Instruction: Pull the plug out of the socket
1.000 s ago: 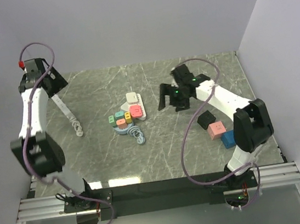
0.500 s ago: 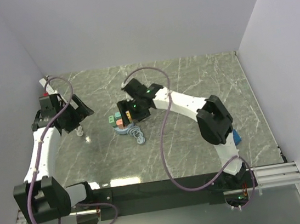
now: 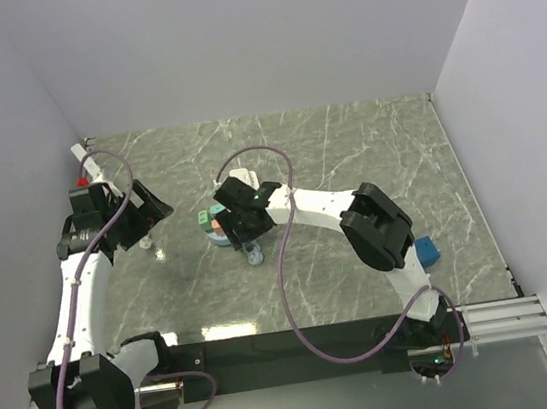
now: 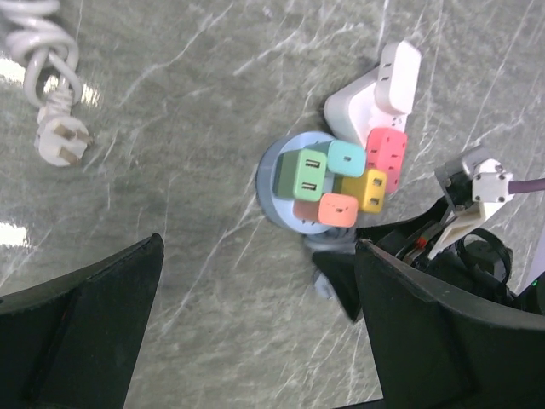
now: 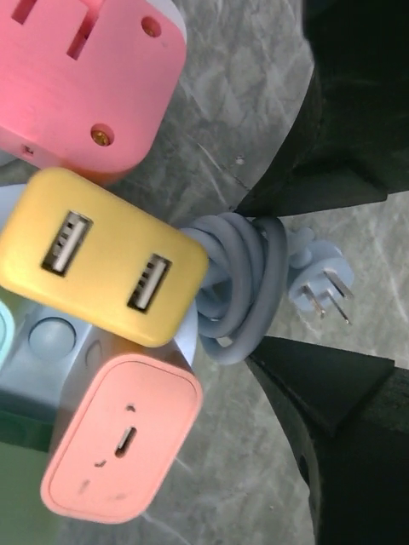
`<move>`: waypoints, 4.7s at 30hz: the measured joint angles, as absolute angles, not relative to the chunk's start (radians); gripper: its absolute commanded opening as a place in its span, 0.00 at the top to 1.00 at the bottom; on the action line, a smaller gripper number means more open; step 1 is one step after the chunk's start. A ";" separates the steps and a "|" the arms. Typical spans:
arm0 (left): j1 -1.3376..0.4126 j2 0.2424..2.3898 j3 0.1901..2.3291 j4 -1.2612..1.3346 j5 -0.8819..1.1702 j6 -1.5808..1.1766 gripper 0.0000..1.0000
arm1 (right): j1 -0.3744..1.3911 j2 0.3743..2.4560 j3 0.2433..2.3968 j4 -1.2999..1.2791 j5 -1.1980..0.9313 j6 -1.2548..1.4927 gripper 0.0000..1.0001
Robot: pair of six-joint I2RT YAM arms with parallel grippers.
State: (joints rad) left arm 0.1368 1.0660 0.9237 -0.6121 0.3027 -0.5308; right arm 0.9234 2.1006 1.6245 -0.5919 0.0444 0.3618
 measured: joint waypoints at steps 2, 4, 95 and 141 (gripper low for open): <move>0.137 1.059 0.904 -0.611 0.305 -0.531 0.01 | 0.925 2.100 1.598 -0.556 0.050 0.369 0.56; 0.137 1.050 0.885 -0.609 0.315 -0.531 0.01 | 0.927 2.092 1.574 -0.524 0.054 0.374 0.83; -0.405 1.235 0.591 -0.106 0.380 -0.880 0.05 | 0.781 1.697 1.184 -0.524 -0.210 0.476 1.00; -0.549 1.512 0.645 0.219 0.405 -1.011 1.00 | 0.703 1.641 1.265 -0.690 -0.107 0.673 1.00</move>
State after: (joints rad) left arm -0.5488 1.5120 0.6445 0.2192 0.4046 -1.0115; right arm 0.7033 1.6413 1.2648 -0.6899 -0.1070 0.6731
